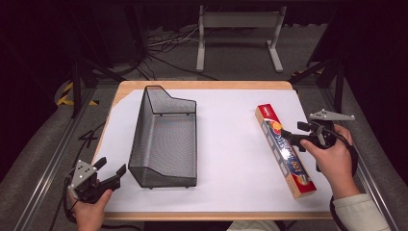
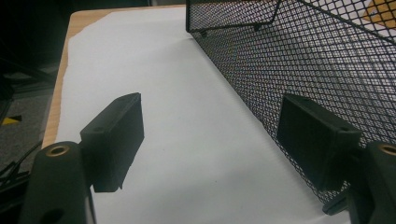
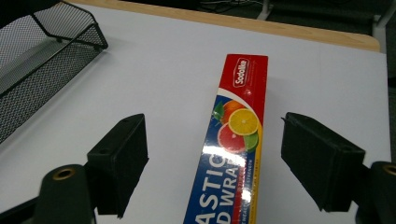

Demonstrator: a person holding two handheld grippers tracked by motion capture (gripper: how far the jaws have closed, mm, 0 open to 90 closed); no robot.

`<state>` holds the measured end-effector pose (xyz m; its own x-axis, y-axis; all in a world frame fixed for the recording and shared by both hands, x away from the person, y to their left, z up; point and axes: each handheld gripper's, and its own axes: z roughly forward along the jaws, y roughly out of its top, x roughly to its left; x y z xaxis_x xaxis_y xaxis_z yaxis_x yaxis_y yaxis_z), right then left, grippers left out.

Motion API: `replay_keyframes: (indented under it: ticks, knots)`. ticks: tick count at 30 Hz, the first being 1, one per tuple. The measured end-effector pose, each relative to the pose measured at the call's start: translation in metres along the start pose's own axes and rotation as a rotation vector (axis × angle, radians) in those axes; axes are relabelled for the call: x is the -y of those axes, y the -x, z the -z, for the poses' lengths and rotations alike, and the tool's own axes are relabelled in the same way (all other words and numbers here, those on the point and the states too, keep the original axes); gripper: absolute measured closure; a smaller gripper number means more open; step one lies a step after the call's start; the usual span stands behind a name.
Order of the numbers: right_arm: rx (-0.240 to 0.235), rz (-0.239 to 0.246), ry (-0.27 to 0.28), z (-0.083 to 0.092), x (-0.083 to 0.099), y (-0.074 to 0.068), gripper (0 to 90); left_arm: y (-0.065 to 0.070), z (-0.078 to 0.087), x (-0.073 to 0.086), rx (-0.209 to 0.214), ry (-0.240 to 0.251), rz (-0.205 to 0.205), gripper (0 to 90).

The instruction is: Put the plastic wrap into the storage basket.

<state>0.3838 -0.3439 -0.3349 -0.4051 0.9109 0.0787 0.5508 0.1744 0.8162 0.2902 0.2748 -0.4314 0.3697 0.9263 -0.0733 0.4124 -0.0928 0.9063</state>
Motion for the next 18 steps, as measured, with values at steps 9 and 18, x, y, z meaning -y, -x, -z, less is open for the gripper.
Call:
replay_keyframes:
  ticks: [9,18]
  knots:
    - [0.021,-0.030,-0.067,-0.018,-0.007,0.006,20.1,0.000,-0.001,0.001,0.001,-0.008,-0.003,23.9]
    - [0.050,-0.061,-0.209,-0.046,0.001,0.005,17.1,0.000,-0.001,0.001,-0.002,-0.008,-0.002,23.8]
